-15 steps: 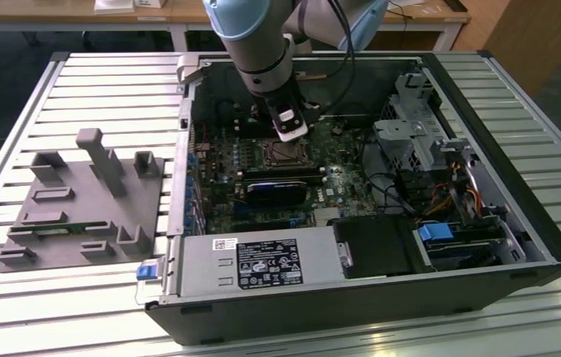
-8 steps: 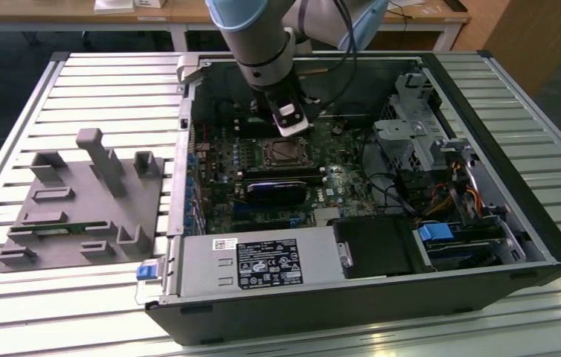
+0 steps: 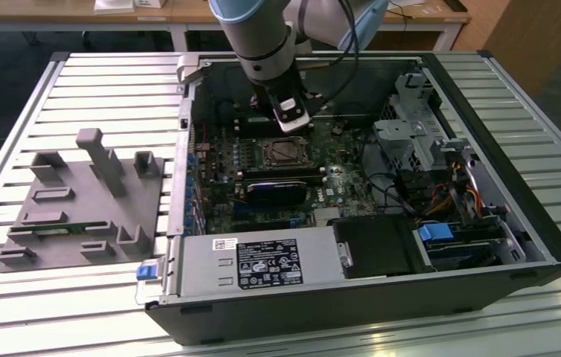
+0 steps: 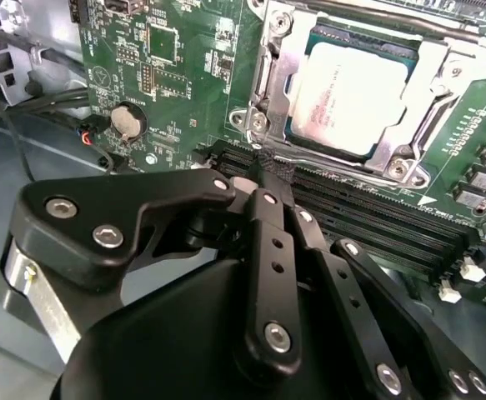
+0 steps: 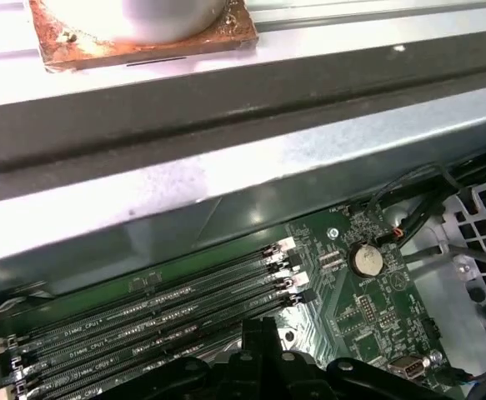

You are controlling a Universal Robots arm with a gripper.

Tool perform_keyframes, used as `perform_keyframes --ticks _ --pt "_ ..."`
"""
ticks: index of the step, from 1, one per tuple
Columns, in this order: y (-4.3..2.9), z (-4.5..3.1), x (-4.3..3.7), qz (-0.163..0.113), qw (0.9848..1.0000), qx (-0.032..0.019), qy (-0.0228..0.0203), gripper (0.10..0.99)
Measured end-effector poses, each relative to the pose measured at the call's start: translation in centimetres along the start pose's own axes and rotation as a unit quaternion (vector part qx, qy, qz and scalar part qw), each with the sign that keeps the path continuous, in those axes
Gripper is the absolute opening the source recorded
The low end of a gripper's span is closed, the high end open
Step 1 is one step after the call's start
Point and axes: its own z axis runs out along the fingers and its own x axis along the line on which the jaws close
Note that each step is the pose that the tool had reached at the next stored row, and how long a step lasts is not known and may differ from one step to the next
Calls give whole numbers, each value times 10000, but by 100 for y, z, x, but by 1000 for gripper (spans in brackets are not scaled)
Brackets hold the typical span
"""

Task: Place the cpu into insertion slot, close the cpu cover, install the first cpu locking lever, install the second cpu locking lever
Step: 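Install the first cpu locking lever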

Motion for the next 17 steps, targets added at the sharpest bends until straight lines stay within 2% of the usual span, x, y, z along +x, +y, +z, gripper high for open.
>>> perform_keyframes --ticks 1,2,4,9,14,15,17 --pt "1 1 -2 3 10000 6 14 102" --pt "2 3 -7 10 10000 30 59 102" --pt "8 12 -28 35 9997 111 193 102" --pt "24 31 -80 100 9976 347 584 102" --pt "39 49 -127 166 9935 581 969 102" --pt "41 52 -134 173 9927 622 1020 102" --pt "41 53 -135 173 9925 636 1031 102"
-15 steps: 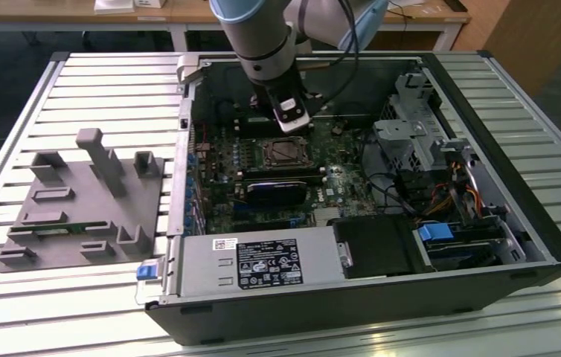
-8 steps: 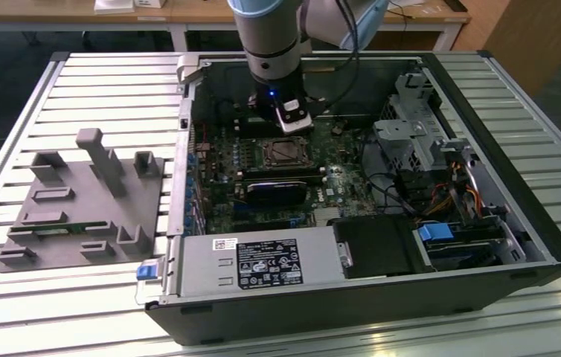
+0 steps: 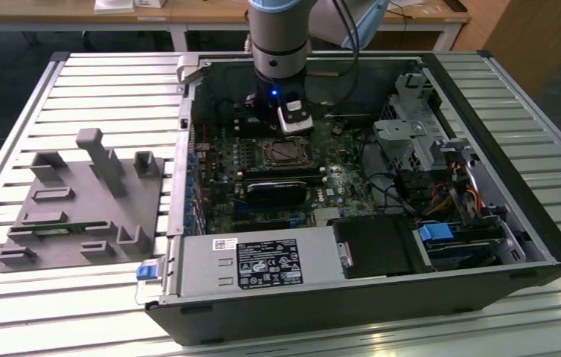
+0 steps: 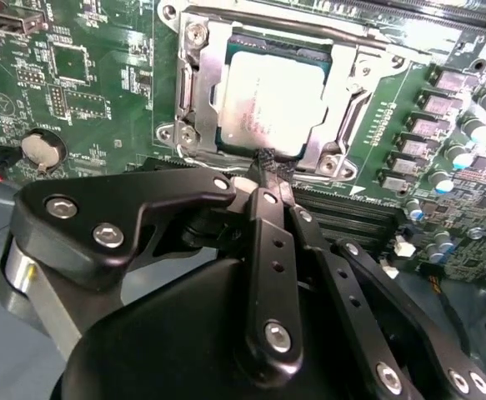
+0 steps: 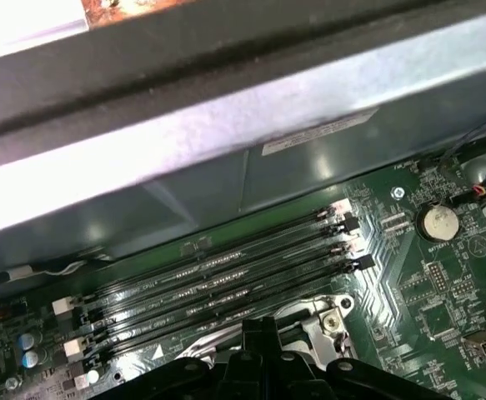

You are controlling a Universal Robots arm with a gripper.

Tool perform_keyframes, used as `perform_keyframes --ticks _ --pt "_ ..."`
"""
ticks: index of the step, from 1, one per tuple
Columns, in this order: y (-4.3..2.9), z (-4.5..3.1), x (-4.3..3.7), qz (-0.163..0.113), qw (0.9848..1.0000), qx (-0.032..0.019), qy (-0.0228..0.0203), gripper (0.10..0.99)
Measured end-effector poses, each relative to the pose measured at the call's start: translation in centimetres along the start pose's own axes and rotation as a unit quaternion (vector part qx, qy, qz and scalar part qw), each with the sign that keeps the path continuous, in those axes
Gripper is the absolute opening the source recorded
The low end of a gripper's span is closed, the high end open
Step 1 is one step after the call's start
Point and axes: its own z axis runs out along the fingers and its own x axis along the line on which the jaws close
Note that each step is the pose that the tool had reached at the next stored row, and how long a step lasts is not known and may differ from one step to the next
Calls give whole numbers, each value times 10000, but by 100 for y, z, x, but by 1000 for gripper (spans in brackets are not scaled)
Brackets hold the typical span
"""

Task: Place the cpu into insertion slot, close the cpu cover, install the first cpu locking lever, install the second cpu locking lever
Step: 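Install the first cpu locking lever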

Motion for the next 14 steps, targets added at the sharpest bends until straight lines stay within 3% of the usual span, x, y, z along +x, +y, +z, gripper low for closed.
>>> perform_keyframes --ticks 4,5,7,9,11,14 --pt "1 0 0 -1 10000 8 -2 102" --pt "1 0 -1 -4 10000 42 -14 102" --pt "2 -6 0 -19 9998 189 -69 102" --pt "4 -14 -1 -29 9995 297 -108 102" --pt "8 -32 -6 -34 9993 352 -123 102" --pt "19 -80 -12 -34 9992 382 -122 102"
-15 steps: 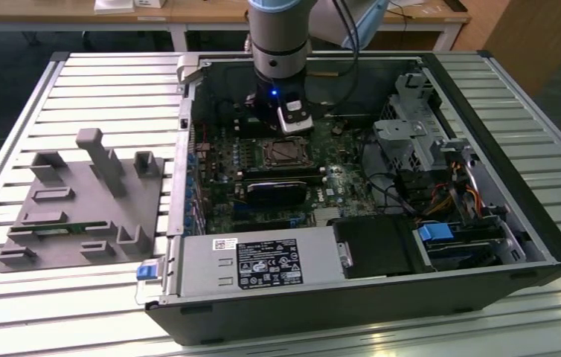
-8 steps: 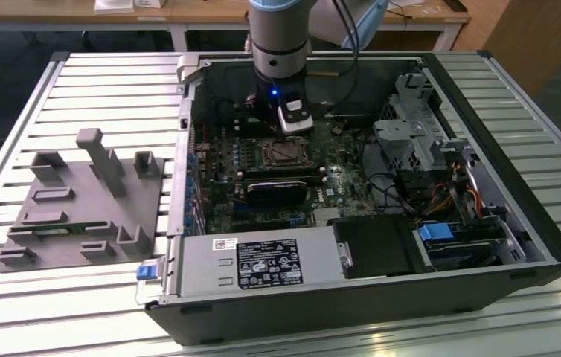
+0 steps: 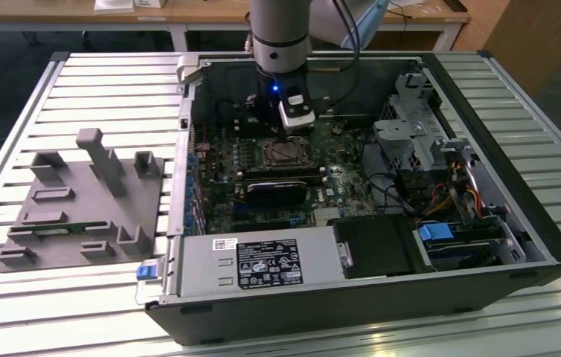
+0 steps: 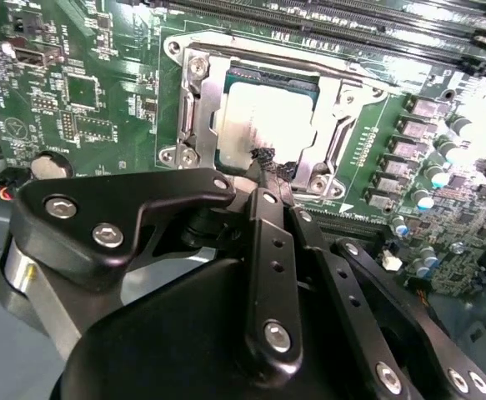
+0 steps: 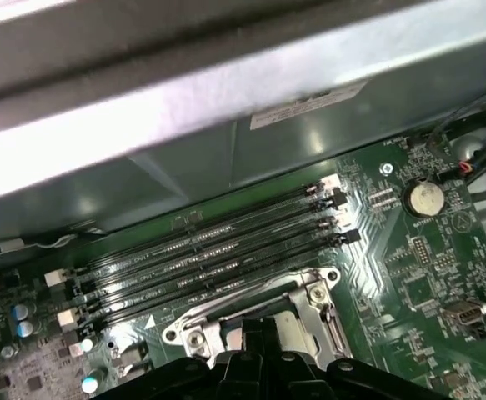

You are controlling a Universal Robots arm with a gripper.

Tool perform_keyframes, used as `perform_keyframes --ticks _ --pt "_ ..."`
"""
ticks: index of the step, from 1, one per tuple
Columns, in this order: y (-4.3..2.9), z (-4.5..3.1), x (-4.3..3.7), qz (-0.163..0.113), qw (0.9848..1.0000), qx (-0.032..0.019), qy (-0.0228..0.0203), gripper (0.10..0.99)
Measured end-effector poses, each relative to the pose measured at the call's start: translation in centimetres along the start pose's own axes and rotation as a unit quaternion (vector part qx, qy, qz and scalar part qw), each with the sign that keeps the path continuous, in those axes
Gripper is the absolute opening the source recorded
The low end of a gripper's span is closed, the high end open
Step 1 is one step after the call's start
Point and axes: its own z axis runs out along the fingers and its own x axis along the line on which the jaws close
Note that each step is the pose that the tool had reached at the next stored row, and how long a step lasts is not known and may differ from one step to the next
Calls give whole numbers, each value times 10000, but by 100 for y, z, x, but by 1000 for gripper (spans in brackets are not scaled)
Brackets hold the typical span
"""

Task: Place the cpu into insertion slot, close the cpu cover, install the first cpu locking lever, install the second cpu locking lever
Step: 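Install the first cpu locking lever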

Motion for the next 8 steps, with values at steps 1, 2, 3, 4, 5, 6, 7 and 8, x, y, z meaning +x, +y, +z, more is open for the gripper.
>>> perform_keyframes --ticks 1,2,3,4,5,6,7,8 --pt "2 -16 -3 0 10000 6 2 102" --pt "4 -29 -5 -1 10000 11 4 102" --pt "6 -38 -8 -1 10000 16 6 102" --pt "6 -41 -13 -1 10000 18 9 102" --pt "3 -43 -20 0 10000 19 13 102" --pt "-4 -44 -29 0 10000 22 16 102" --pt "-15 -45 -39 1 10000 25 20 102" --pt "-29 -46 -51 1 10000 28 23 102"
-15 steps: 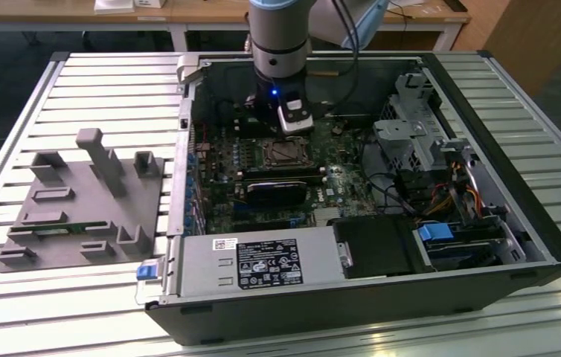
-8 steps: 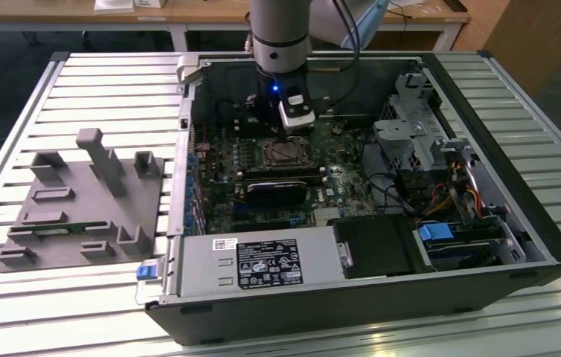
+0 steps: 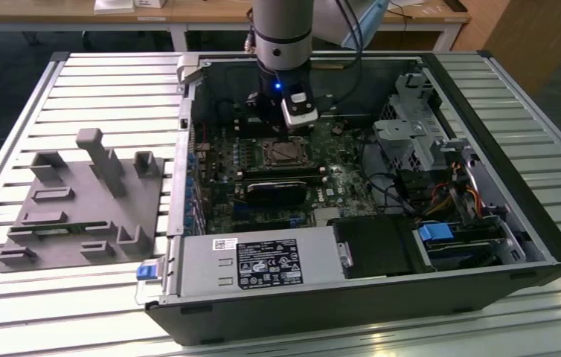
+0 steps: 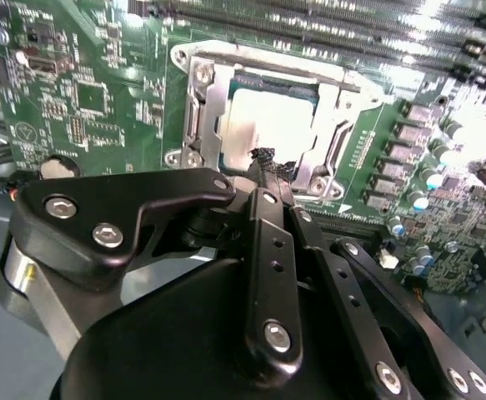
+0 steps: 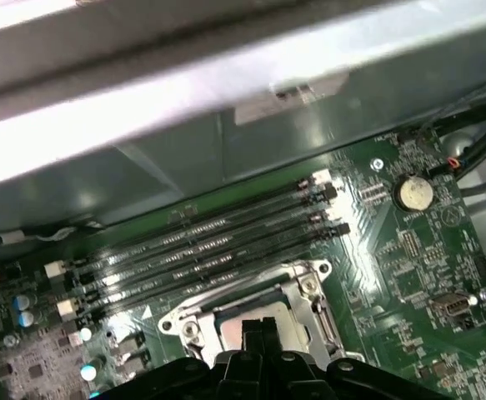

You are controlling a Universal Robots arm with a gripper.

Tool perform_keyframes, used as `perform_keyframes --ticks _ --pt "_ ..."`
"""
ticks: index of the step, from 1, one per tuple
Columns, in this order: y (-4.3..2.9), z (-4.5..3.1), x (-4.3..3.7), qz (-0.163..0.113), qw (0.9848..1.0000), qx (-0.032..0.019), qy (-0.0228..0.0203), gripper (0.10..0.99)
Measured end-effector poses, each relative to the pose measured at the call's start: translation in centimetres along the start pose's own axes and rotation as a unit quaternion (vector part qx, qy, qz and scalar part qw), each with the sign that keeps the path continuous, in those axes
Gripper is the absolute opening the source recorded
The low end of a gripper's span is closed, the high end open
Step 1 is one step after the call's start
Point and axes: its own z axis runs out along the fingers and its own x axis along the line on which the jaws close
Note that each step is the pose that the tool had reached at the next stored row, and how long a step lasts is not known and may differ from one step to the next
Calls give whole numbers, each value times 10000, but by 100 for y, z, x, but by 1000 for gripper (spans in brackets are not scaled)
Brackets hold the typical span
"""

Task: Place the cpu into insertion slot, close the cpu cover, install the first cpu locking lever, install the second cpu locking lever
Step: 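Install the first cpu locking lever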

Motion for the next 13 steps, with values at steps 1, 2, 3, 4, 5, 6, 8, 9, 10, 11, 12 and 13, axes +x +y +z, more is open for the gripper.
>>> perform_keyframes --ticks 1,2,3,4,5,6,8,9,10,11,12,13 --pt "-17 -1 -12 0 10000 3 3 102" --pt "-37 -2 -26 0 10000 4 6 102" --pt "-57 -3 -39 1 10000 6 10 102" --pt "-77 -5 -52 1 10000 9 13 102" --pt "-95 -6 -65 1 10000 11 16 102" --pt "-112 -7 -79 1 10000 12 20 102" --pt "-129 -8 -95 1 10000 18 25 102" --pt "-134 -9 -101 -2 10000 22 27 102" --pt "-136 -8 -103 -13 10000 25 27 102" --pt "-136 -8 -103 -42 10000 30 28 102" --pt "-137 -8 -103 -85 10000 34 30 102" --pt "-137 -8 -103 -136 9999 42 32 102"
